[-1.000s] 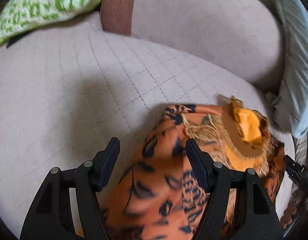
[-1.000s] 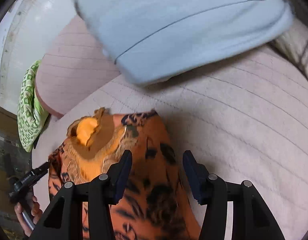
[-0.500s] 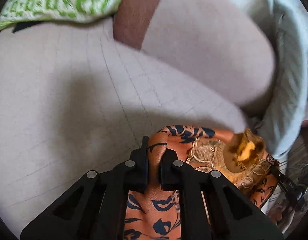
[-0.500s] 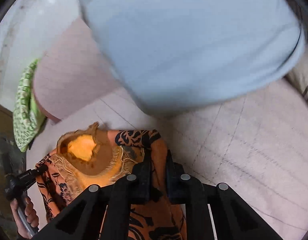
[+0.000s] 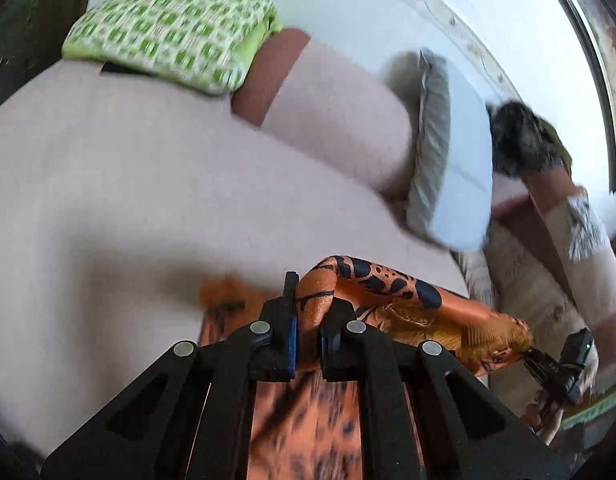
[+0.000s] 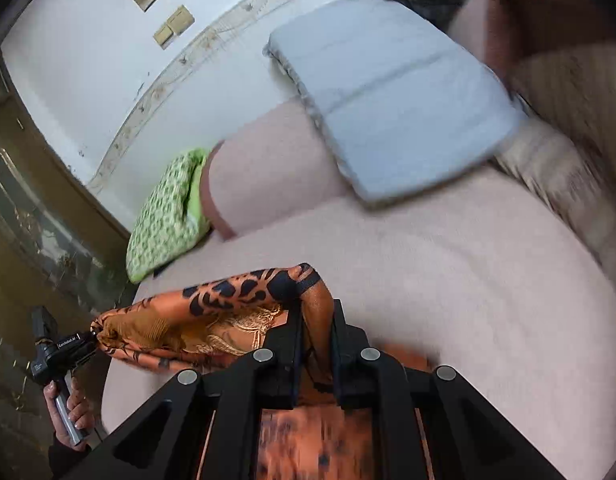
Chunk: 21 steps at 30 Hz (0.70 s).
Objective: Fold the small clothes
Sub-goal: 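Lift the collar end with both grippers and fold it over toward the hem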
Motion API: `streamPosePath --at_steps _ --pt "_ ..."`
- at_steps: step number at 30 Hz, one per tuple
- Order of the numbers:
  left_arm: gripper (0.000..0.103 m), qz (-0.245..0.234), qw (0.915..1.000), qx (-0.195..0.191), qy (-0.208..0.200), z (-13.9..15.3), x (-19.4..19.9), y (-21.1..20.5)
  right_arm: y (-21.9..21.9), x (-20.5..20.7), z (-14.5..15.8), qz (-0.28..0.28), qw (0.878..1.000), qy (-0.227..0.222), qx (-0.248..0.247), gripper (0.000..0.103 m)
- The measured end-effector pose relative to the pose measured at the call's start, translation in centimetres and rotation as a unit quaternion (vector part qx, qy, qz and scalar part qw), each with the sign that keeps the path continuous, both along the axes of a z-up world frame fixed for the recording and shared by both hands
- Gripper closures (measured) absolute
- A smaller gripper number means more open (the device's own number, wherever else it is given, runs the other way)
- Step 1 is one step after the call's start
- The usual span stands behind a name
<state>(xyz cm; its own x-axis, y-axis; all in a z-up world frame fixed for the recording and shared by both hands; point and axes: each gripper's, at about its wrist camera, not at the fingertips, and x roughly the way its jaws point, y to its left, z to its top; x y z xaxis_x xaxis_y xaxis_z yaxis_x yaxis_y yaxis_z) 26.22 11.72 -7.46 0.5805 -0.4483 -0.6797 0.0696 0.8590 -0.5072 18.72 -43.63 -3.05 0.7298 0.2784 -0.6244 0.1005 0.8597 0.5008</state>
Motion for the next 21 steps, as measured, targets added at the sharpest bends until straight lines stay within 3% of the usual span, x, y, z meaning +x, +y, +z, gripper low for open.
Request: streamPosePath --at_steps 3,6,9,11,13,17,19,21 --pt "0.096 0.003 0.9990 0.029 0.033 -3.0 -4.8 -0.4 1.0 -6.1 -3.1 -0.004 0.999 0.041 0.003 0.092" --pt "0.096 0.016 0.9952 0.046 0.085 -7.9 -7.3 -0.5 2.2 -9.3 -7.6 -0.015 0.994 0.108 0.011 0.092" --pt "0.096 0.037 0.9888 0.025 0.142 -11.2 -8.5 0.1 3.2 -11.3 -11.3 -0.031 0.988 0.149 -0.016 0.092" --pt "0.096 0.040 0.9904 -0.008 0.132 -10.3 -9.7 0.5 3.7 -12.3 -11.5 -0.037 0.988 0.148 -0.017 0.092" --pt "0.096 0.039 0.9925 -0.005 0.116 -9.8 -10.0 0.4 4.1 -13.6 -10.1 -0.045 0.990 0.126 -0.031 0.092" --pt "0.093 0.020 0.9869 0.029 0.158 -11.7 -9.5 -0.4 4.2 -13.6 -10.7 -0.042 0.989 0.139 -0.041 0.091" --pt "0.090 0.014 0.9878 0.012 0.155 -11.3 -10.4 0.0 4.5 -13.6 -11.0 -0.034 0.988 0.148 -0.038 0.091" --pt "0.084 0.015 0.9895 -0.006 0.144 -10.4 -11.7 0.8 4.6 -14.7 -9.7 -0.029 0.990 0.129 -0.040 0.083"
